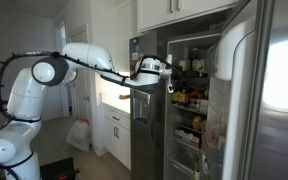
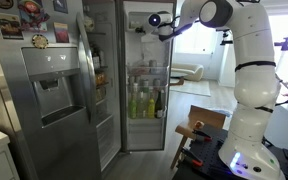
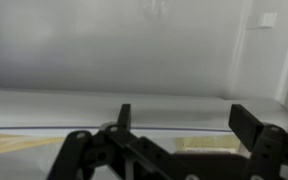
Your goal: Open the top compartment on the door of the fridge
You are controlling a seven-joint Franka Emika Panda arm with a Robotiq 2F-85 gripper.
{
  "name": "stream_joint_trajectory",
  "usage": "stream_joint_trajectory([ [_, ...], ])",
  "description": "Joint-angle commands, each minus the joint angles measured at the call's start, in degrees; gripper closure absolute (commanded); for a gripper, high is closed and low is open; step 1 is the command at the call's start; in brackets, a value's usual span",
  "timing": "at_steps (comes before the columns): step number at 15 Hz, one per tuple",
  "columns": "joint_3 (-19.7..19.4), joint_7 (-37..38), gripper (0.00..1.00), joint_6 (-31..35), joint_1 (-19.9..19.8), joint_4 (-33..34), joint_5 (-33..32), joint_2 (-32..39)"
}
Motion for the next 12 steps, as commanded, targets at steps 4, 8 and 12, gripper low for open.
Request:
stream_joint_trajectory([
  [4,0.2,-2.3,0.0,1.4,-0.3,0.8,1.1,-1.0],
  [8,0.3,-3.5,0.0,1.5,-0.8,1.0,3.2,-1.0],
  [12,0.9,-11.2,0.0,1.7,-1.6,0.5,12.0,-1.4],
])
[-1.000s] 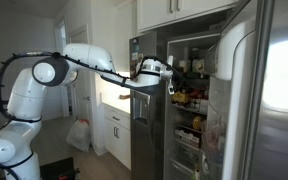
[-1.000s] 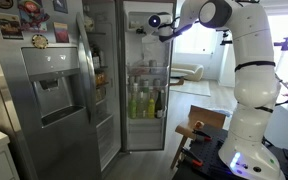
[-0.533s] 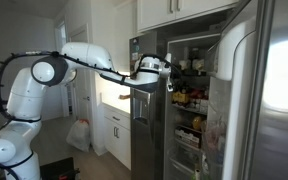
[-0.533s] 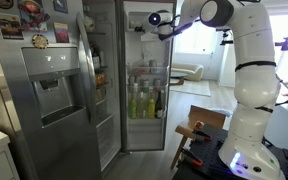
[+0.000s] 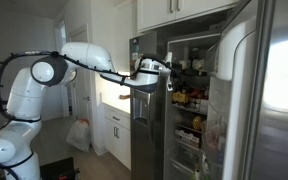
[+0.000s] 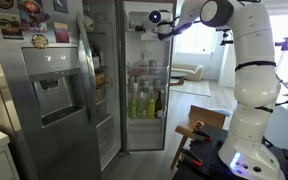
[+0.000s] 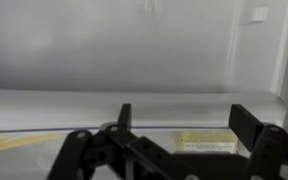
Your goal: Open the top compartment on the door of the fridge
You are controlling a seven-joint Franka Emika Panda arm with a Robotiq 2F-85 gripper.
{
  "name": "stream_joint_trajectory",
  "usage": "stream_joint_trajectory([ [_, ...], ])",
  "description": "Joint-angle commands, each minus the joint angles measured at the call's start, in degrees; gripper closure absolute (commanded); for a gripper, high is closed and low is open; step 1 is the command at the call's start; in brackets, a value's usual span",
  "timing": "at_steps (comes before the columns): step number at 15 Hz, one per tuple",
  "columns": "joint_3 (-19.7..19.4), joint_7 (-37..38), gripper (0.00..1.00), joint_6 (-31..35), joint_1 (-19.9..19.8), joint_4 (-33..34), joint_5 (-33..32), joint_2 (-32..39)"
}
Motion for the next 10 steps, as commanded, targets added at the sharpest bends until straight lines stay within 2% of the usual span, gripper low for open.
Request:
stream_joint_trajectory([
  [1,0.9,-8.6,0.0,0.8,-1.4,0.5,7.8,-1.0],
  [5,1.8,-18.7,0.0,-0.6,-1.5,0.8,18.3,-1.0],
  [10,2.5,-26.0,0.0,-1.8,-1.5,2.1,26.3,-1.2],
])
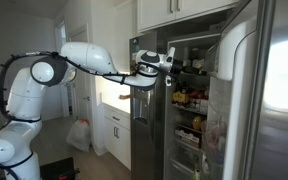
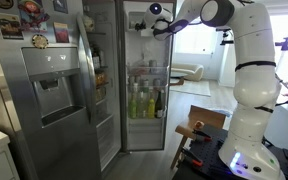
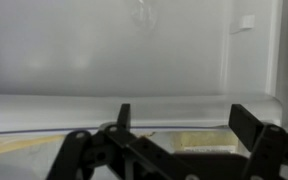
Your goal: Open the top compartment on the door of the fridge
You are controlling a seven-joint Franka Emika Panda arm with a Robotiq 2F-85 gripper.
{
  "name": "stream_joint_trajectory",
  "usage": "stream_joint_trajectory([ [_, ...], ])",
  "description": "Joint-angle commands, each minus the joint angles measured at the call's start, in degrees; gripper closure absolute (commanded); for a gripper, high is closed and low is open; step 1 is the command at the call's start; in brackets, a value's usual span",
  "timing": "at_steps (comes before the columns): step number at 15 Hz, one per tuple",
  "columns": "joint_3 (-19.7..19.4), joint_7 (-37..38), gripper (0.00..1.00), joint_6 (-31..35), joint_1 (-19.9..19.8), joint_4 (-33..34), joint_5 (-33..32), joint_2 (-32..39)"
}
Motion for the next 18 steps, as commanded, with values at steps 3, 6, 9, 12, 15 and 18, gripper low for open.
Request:
stream_joint_trajectory([
  [3,1.1,-6.3,0.0,-1.8,-0.4,2.4,5.3,-1.4],
  [6,1.2,-7.0,0.0,-2.9,-0.1,2.5,6.7,-2.2],
  [9,1.5,-7.0,0.0,-4.0,0.3,2.8,6.4,-3.5],
  [12,1.7,-9.2,0.0,-4.3,0.3,4.3,7.0,-4.4],
  [15,1.9,-11.5,0.0,-4.9,0.2,6.5,8.3,-4.1],
  [18,2.5,-15.0,0.0,-6.6,-0.1,8.3,12.0,-3.5],
])
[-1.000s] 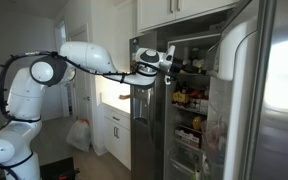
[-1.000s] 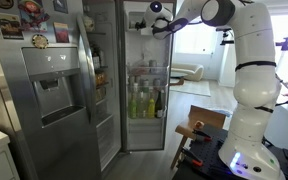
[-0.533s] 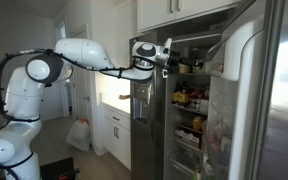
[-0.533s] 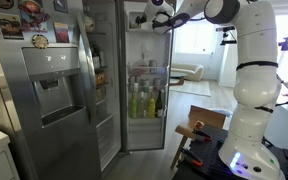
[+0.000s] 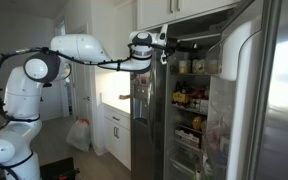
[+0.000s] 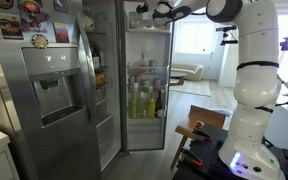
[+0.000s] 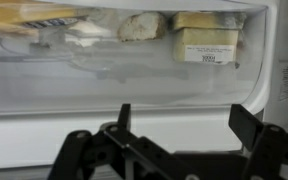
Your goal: Open the top compartment on the door of the fridge
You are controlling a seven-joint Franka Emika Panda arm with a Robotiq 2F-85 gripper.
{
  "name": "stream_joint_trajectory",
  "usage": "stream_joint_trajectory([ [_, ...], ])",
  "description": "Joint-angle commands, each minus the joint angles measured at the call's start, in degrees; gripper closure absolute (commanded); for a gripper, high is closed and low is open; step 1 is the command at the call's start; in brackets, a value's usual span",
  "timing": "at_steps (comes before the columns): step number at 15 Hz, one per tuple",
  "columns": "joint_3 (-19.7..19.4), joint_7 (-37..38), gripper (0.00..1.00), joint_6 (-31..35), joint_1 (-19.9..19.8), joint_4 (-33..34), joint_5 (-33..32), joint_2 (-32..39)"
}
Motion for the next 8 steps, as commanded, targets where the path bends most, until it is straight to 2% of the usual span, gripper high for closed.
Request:
stream_joint_trajectory([
  [1,1.3,-6.0,0.0,-3.7,-0.5,3.1,5.0,1.0],
  [5,3.6,-17.2,0.0,-8.7,-0.8,0.8,14.1,0.8],
  [8,6.7,-28.9,0.0,-16.5,-1.4,0.5,23.9,1.6],
])
